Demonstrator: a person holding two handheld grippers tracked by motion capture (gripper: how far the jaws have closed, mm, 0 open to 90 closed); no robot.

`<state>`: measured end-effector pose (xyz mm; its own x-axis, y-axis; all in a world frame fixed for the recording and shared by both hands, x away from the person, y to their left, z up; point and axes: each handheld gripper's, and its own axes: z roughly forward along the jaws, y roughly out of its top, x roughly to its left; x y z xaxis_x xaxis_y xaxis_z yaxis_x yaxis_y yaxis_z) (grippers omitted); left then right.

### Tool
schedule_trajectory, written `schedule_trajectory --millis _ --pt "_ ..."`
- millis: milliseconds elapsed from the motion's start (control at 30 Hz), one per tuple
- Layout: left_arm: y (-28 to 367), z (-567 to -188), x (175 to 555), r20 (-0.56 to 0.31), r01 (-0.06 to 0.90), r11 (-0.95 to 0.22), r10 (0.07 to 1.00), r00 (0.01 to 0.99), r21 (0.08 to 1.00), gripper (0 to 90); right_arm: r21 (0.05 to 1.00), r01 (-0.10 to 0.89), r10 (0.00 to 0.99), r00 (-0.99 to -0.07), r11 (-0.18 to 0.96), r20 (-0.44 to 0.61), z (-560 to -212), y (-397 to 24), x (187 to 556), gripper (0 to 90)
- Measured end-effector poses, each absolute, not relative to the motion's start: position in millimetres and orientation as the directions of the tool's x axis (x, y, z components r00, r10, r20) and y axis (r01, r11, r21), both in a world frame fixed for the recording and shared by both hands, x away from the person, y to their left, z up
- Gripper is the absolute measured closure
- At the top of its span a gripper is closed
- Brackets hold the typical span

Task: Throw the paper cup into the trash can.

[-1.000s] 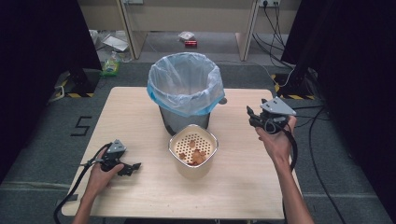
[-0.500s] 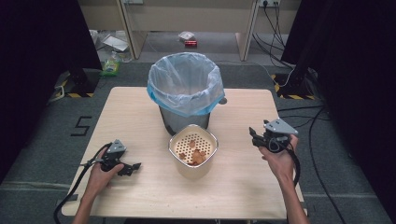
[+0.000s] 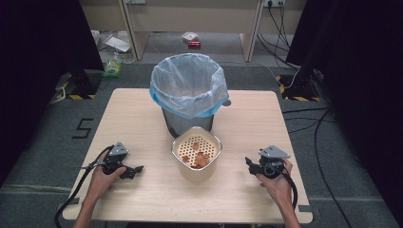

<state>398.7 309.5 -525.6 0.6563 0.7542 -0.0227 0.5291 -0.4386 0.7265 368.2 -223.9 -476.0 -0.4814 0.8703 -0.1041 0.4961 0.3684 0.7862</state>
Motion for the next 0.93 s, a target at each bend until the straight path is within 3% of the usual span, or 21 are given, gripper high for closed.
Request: schedule_trajectory --millis 300,633,767,933 --pt "310 -526 399 -0.023 0.529 -0.439 0.754 0.656 0.727 0.0 0.733 0.567 0.867 -0.495 0.374 -0.06 -497 -220 361 30.5" --pt "310 -526 399 -0.023 0.529 -0.438 0.754 0.656 0.727 0.0 0.691 0.586 0.85 -0.52 0.423 -0.08 -508 -215 359 26.9" --pt "310 -526 399 -0.023 0.529 -0.438 0.754 0.656 0.727 0.0 0.692 0.594 0.858 -0.509 0.409 -0.07 -509 -216 360 24.0" --pt "310 -526 399 -0.023 0.529 -0.439 0.754 0.657 0.726 0.0 0.718 0.603 0.868 -0.496 0.348 -0.004 -516 -216 360 14.3"
